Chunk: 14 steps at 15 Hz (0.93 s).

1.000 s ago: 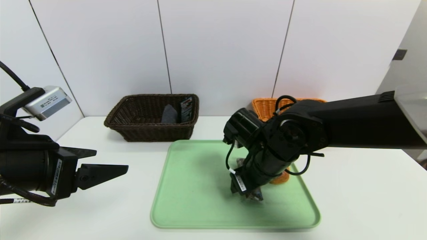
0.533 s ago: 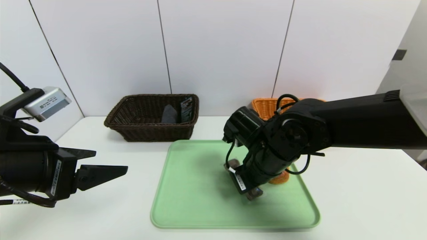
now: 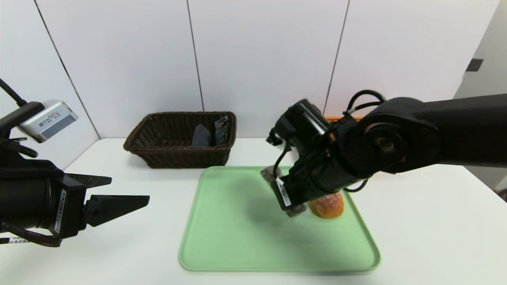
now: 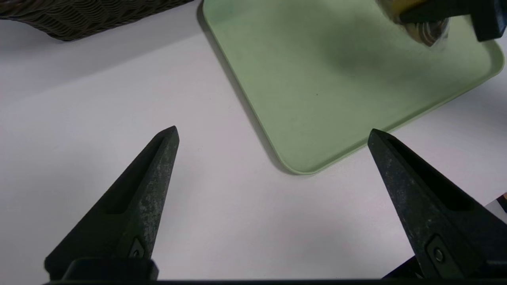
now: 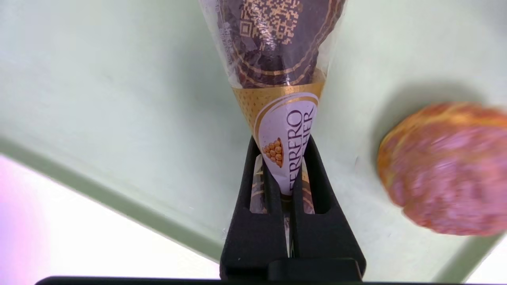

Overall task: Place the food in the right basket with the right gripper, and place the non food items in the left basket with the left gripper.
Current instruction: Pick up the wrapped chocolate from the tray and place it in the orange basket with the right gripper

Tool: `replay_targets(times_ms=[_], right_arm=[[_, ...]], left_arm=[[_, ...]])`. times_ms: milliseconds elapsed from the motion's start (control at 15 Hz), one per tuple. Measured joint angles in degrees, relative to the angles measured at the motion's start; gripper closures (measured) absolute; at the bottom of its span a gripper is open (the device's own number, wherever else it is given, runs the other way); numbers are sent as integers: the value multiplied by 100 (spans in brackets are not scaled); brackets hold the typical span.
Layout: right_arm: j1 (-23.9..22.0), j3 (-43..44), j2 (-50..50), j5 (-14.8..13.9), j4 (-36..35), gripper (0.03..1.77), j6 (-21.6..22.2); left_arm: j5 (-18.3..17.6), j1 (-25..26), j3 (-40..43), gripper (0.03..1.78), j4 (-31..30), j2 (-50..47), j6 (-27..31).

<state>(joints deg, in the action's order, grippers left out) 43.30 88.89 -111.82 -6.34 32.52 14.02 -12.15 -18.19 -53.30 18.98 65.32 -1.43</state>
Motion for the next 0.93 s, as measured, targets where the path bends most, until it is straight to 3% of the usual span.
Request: replay_targets(times_ms=[200,600,733,933], right_arm=[[-168,0,592,-40,-538,170,-11],[-1268,-34,1359,-422,-1034,170,-171],[-1685,-39,1436,-424,-1047,170,-636],[-2170,-17,1419,-411,-1232,170,-1820]], left_arm=[[0,0,-6,12,-2,-27,-5],[-7,0,11,12,-10,-44,-11],[-22,0,-9,12,-11,-44,-11],[-22,0,-11,12,-11,-44,-13]])
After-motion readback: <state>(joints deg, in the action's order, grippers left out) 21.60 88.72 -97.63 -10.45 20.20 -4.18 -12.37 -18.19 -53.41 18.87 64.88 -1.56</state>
